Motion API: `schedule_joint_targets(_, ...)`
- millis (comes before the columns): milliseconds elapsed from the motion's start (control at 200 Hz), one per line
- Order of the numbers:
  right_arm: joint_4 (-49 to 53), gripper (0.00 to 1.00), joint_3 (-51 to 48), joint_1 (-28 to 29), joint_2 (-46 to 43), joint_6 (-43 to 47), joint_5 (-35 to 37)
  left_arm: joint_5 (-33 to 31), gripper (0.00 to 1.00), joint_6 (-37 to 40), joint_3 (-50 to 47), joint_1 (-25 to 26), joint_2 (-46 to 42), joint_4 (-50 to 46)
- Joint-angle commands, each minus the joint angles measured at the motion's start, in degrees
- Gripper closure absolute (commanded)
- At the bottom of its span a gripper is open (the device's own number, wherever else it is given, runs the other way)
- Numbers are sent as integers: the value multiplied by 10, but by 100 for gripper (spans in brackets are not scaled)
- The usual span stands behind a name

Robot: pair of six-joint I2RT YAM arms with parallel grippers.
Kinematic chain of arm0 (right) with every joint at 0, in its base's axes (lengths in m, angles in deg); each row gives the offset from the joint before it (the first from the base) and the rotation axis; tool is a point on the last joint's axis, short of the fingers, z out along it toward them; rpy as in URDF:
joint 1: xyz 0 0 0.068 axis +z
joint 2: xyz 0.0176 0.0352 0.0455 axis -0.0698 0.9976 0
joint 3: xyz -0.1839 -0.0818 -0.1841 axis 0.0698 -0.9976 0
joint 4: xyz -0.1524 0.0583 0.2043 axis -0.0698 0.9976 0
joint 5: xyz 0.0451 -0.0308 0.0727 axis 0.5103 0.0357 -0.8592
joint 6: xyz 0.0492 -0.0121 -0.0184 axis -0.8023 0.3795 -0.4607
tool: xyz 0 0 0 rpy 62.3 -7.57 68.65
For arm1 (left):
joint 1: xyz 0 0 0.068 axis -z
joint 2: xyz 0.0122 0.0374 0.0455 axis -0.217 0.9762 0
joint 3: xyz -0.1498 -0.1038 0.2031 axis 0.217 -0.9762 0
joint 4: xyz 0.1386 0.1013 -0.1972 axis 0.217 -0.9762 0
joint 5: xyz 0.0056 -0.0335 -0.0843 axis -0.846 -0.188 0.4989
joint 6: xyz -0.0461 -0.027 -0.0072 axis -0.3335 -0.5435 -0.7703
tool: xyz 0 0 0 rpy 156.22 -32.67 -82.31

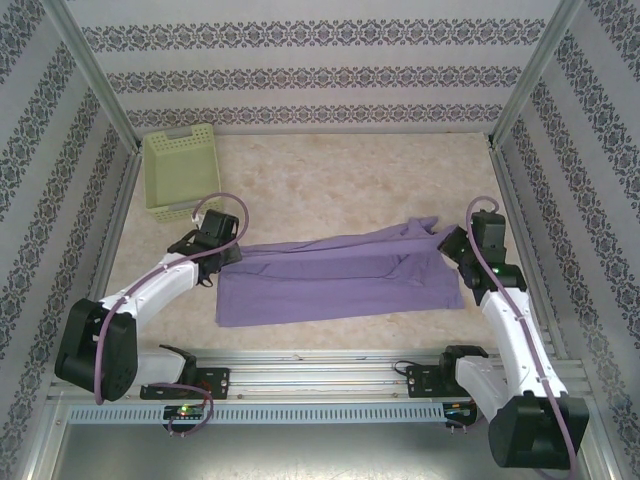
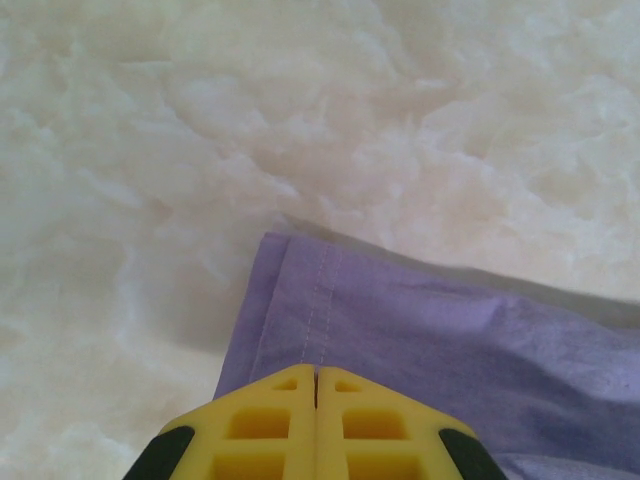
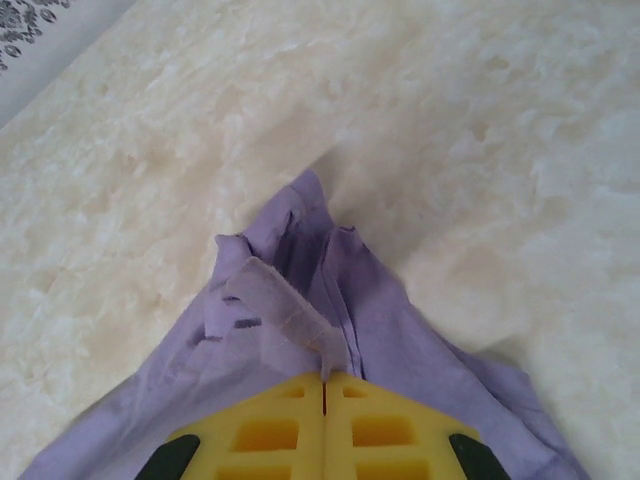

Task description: Fold the inside-out t-shirt

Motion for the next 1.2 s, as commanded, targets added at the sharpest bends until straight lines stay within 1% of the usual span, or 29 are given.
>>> schedule_joint_targets(0, 44, 100, -25, -8, -22, -14, 9, -17, 100, -10, -14, 10, -14, -5)
schedule_joint_targets(200, 80, 98, -76, -8, -79, -45, 16, -2, 99, -17, -44, 21, -14, -1)
schedule_joint_targets(325, 86, 95, -116, -8, -104, -69, 6, -4, 94, -23, -60, 22, -16, -2)
schedule_joint_targets(375, 90, 91, -126, -8, -110, -74, 5, -5, 90, -25, -63, 22, -17, -5)
schedule_joint_targets(440, 99, 79, -134, -8, -116, -77, 11, -5, 82, -28, -62, 21, -19, -14)
schedule_joint_targets(545, 123, 75, -119, -10, -129, -72, 34, -18, 78, -24, -53, 21, -39, -37)
schedule_joint_targets(639, 120, 65, -97, -11, -138, -62, 35, -38, 66, -14, -31, 22, -74, -60)
schedule_joint_targets(684, 111, 62, -85, -11, -137, -58, 26, -29, 63, -7, -21, 21, -87, -61)
schedule_joint_targets(729, 91, 59, -75, -10, -131, -56, 7, -11, 62, -3, -8, 22, -94, -56)
schedule_joint_targets(799, 52, 55, -63, -8, -108, -57, -29, 24, 61, -4, 15, 24, -83, -45)
schedule_joint_targets(869, 1, 53, -51, 6, -62, -63, -58, 49, 59, -7, 38, 41, -46, -29)
schedule_joint_targets(974, -44, 49, -3, 52, 36, -58, -57, 61, 57, -10, 81, 70, 25, -13)
schedule_joint_targets(1074, -69, 45, 54, 94, 138, -38, -58, 72, 55, -16, 102, 76, 80, 1)
schedule_joint_targets(1139, -108, 44, 75, 109, 208, -29, -71, 68, 55, -23, 100, 75, 99, 9)
schedule_joint_targets(1199, -140, 43, 84, 111, 262, -30, -76, 67, 54, -26, 94, 75, 109, 14)
